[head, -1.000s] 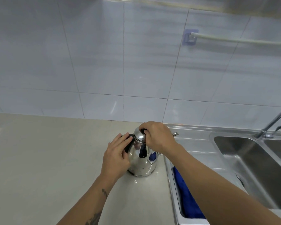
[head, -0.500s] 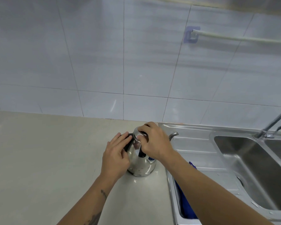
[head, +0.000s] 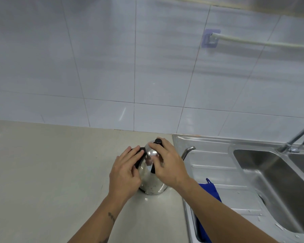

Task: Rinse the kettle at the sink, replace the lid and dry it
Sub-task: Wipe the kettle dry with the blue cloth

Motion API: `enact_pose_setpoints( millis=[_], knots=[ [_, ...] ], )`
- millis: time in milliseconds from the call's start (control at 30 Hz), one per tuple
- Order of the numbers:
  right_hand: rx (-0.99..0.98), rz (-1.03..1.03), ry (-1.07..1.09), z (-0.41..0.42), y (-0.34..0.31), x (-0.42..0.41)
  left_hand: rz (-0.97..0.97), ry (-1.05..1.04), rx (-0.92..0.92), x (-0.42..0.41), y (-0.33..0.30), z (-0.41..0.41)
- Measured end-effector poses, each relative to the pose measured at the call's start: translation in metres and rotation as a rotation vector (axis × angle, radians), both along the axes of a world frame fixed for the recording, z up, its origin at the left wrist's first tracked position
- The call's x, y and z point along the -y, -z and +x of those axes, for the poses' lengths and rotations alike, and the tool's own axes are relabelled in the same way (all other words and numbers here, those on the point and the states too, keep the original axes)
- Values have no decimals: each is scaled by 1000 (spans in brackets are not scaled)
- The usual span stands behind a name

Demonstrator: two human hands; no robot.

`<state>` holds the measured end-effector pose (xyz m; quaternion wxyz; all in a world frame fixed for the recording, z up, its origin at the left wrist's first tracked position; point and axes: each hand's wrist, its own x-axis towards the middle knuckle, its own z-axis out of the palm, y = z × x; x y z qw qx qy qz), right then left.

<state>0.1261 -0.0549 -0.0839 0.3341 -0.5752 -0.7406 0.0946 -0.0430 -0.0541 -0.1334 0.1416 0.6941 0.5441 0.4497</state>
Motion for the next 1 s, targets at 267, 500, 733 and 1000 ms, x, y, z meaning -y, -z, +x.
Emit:
enact_pose_setpoints(
  millis=[267,500,733,1000],
  knots=[
    [-33,-95,-92,8,-14,-6,93,38,-54,-5,-6,1],
    [-97,-208,153,59,27,59,107,35,-123,11,-6,9],
    [281,-881,449,113,97,92,147,193,-299,18,-15,11],
    [466,-656,482,101,104,103,89,332,-285,8,-20,2]
  ],
)
